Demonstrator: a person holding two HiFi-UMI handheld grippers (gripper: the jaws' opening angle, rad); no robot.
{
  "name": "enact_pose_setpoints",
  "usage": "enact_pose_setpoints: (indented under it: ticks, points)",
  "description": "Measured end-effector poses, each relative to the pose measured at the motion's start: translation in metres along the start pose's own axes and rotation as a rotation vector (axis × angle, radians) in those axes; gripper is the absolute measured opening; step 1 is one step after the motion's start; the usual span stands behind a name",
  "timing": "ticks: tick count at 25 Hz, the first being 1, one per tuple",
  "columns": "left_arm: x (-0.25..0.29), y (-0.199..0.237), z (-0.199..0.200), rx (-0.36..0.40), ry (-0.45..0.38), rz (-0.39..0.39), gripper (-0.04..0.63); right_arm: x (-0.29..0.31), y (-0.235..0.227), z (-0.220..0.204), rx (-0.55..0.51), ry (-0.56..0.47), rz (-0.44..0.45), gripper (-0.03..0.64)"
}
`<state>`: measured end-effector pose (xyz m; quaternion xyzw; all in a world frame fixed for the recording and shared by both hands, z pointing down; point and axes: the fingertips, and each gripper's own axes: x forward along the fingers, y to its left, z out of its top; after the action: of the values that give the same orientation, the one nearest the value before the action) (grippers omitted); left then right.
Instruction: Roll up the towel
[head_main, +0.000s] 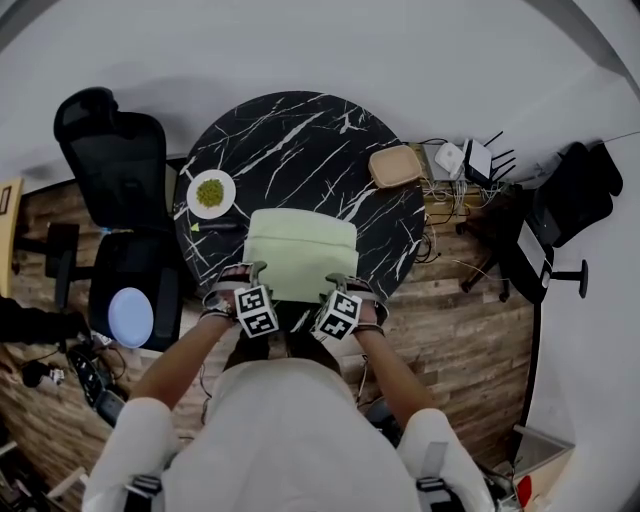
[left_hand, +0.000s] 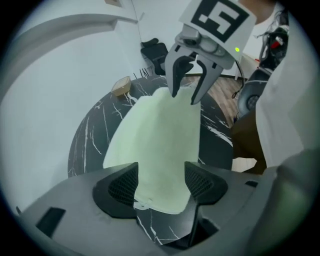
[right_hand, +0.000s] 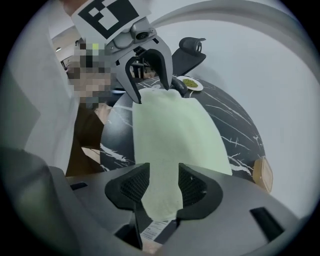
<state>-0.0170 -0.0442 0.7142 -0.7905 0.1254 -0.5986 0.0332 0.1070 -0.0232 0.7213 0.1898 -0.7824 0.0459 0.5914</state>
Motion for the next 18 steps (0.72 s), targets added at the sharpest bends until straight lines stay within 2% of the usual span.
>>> enact_pose_setpoints:
  ticks: [3,7,18]
  points:
    - [0.008,-0.019,-0.021,0.001,0.046,-0.032,0.267,0.005,0.018,-0.015,0.004,0.027,0.034,0.17]
    - [0.015,-0.025,-0.04,-0.005,0.085,-0.037,0.267,0.008,0.023,-0.031,0.005,0.061,0.044,0.17]
    - [0.021,-0.025,-0.053,-0.022,0.125,-0.055,0.267,0.014,0.027,-0.048,-0.006,0.129,0.079,0.17]
